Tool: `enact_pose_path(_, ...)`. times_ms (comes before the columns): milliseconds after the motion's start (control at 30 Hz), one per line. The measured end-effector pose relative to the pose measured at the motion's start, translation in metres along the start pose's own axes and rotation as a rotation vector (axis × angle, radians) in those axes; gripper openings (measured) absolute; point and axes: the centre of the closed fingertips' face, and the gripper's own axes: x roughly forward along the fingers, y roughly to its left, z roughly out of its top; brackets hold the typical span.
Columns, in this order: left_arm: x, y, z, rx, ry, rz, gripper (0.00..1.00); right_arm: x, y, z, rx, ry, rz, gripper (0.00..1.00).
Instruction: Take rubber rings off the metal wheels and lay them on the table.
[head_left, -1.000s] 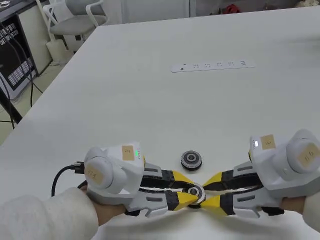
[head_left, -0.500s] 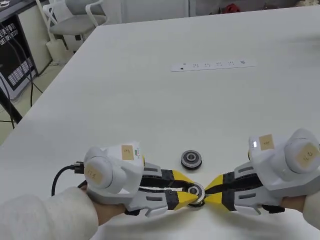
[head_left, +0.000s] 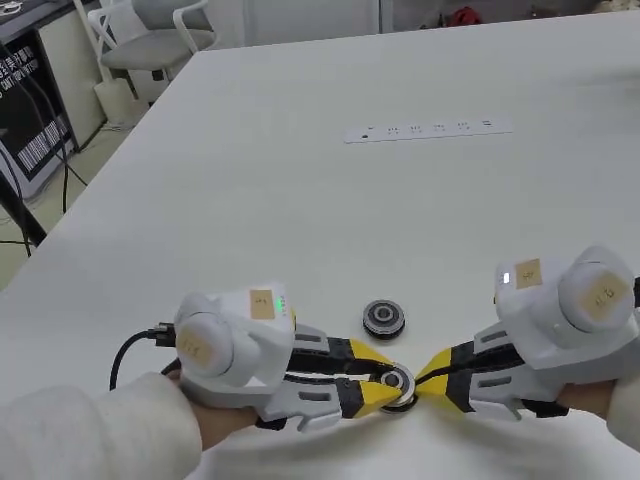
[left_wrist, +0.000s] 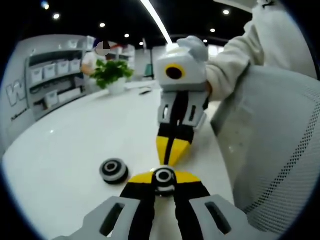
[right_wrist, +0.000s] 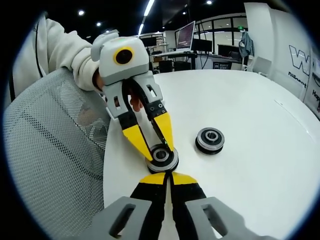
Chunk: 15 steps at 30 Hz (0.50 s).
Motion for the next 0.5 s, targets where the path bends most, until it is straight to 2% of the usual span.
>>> enact_pose_path(500, 0.0079, -0.0004, 0.0046, 0.013, 0.0, 0.008, 0.14, -0.0058, -0.0062, -0.005, 0.003, 0.056, -0.034, 0.0)
